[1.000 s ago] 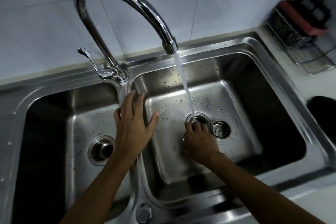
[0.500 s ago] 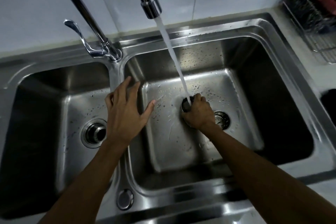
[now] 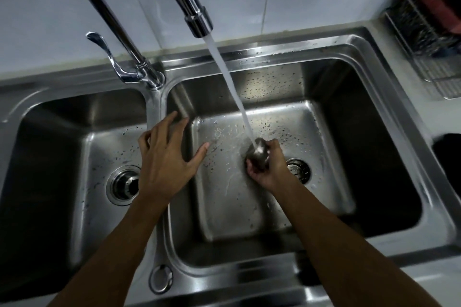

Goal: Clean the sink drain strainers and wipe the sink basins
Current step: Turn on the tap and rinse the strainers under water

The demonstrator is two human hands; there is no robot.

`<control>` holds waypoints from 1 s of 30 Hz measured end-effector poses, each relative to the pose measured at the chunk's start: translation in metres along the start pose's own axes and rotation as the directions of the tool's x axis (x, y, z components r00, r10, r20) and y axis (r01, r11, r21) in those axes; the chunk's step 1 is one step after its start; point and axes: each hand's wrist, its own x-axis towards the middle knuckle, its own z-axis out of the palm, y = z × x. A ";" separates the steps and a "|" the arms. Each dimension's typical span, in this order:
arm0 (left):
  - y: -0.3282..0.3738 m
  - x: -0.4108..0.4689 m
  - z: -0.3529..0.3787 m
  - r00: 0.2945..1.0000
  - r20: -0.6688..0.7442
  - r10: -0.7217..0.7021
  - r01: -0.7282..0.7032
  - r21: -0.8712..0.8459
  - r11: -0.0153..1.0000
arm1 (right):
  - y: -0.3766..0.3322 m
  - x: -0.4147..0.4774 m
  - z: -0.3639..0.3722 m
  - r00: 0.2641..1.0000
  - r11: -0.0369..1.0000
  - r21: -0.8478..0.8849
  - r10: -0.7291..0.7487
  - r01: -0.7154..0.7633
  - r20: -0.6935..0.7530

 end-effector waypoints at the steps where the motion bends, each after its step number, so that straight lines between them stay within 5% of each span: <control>1: 0.000 0.000 0.000 1.000 -0.003 0.000 0.000 0.001 1.000 | -0.002 0.002 -0.002 0.999 0.993 0.109 0.053 -0.054 0.009; 7: -0.002 0.000 0.003 1.000 -0.023 0.012 -0.012 0.008 1.000 | -0.005 0.004 -0.015 0.987 0.963 0.221 0.140 -0.153 0.076; 9: -0.002 0.000 0.003 1.000 -0.026 0.012 -0.012 0.005 1.000 | -0.006 -0.002 -0.021 0.995 0.995 0.048 0.091 -0.093 0.043; 11: -0.001 0.000 0.003 1.000 -0.018 0.007 -0.007 0.000 1.000 | -0.002 -0.009 -0.027 0.997 0.928 -0.368 -0.078 0.067 -0.014; 12: -0.001 0.000 0.002 1.000 -0.016 0.006 -0.006 -0.003 1.000 | 0.002 -0.013 -0.031 0.979 0.766 -0.623 -0.203 0.160 0.002; 14: -0.001 0.000 0.001 1.000 -0.013 0.008 -0.009 -0.009 1.000 | 0.012 -0.019 -0.040 0.908 0.161 -0.943 -0.357 0.290 0.218; 16: 0.000 0.000 0.001 1.000 -0.016 0.013 -0.013 -0.013 1.000 | 0.022 -0.021 -0.052 0.868 -0.444 -0.851 -0.261 0.280 0.422; 17: -0.001 0.000 0.001 1.000 -0.018 0.013 -0.013 -0.012 1.000 | 0.026 -0.021 -0.057 0.864 -0.592 -0.757 -0.191 0.277 0.465; 23: -0.002 0.000 0.003 1.000 -0.013 0.009 -0.010 -0.001 1.000 | 0.028 -0.031 -0.056 0.875 -0.794 -0.552 -0.053 0.254 0.481; 30: -0.001 0.001 0.001 1.000 0.004 0.017 -0.017 -0.015 1.000 | -0.017 -0.048 -0.062 0.723 -0.921 -0.349 -0.122 0.173 0.680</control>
